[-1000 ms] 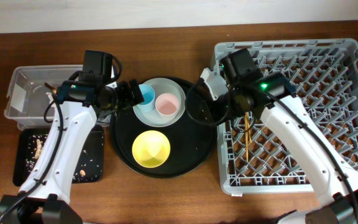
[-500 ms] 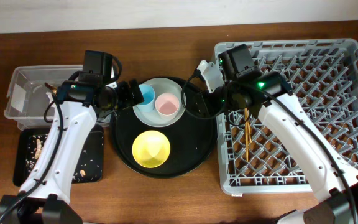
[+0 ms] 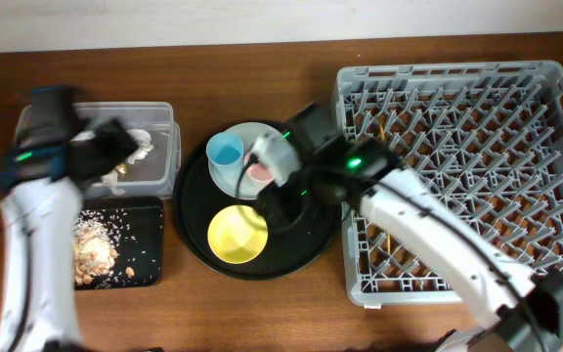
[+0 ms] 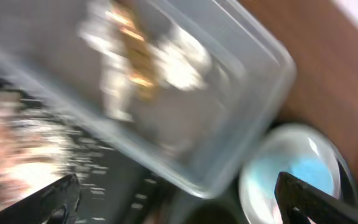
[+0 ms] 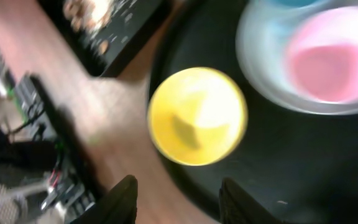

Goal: Sort waste into correct bins and load items into the dishwasher rack
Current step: 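Grasp the yellow bowl rim with the right gripper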

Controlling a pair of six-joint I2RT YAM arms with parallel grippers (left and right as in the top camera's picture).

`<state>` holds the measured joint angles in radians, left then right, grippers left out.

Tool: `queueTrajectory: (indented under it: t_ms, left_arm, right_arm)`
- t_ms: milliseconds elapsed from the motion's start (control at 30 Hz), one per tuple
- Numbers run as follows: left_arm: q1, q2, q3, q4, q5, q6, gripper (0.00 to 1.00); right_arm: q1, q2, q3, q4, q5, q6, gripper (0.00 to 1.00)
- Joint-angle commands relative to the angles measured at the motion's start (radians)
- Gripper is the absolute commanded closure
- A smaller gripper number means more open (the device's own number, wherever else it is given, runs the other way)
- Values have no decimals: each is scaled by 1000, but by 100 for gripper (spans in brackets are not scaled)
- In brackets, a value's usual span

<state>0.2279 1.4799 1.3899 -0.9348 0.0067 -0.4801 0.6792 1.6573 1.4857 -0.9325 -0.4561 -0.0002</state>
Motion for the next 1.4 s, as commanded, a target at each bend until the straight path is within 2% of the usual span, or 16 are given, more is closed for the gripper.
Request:
queueTrajectory:
  t_ms: [0, 100, 267, 300, 467, 800, 967, 1100, 1367]
  left_arm:
    - [198, -108, 24, -36, -22, 2, 1]
    - [292, -115, 24, -51, -22, 2, 1]
    - [305, -115, 24, -51, -22, 2, 1]
    - [305, -115, 24, -51, -22, 2, 1]
    - [305, -115, 24, -51, -22, 2, 1]
    - [305, -115, 24, -51, -22, 2, 1]
    - [305, -115, 24, -51, -22, 2, 1]
    - [305, -115, 24, -51, -22, 2, 1]
    - [305, -115, 24, -51, -22, 2, 1]
  right_arm:
    - [141, 76, -6, 18, -3, 1, 56]
    - [269, 149, -6, 79, 72, 5, 57]
    - [406, 254, -6, 217, 365, 43, 58]
    - [415, 274, -6, 233, 398, 42, 61]
    - [386, 371, -6, 277, 439, 44, 67]
    - [368, 314, 14, 283, 371, 61, 68]
    - [366, 311, 13, 281, 417, 61, 68]
    - [364, 313, 10, 279, 538, 61, 68]
    - [347, 320, -39, 256, 527, 87, 68]
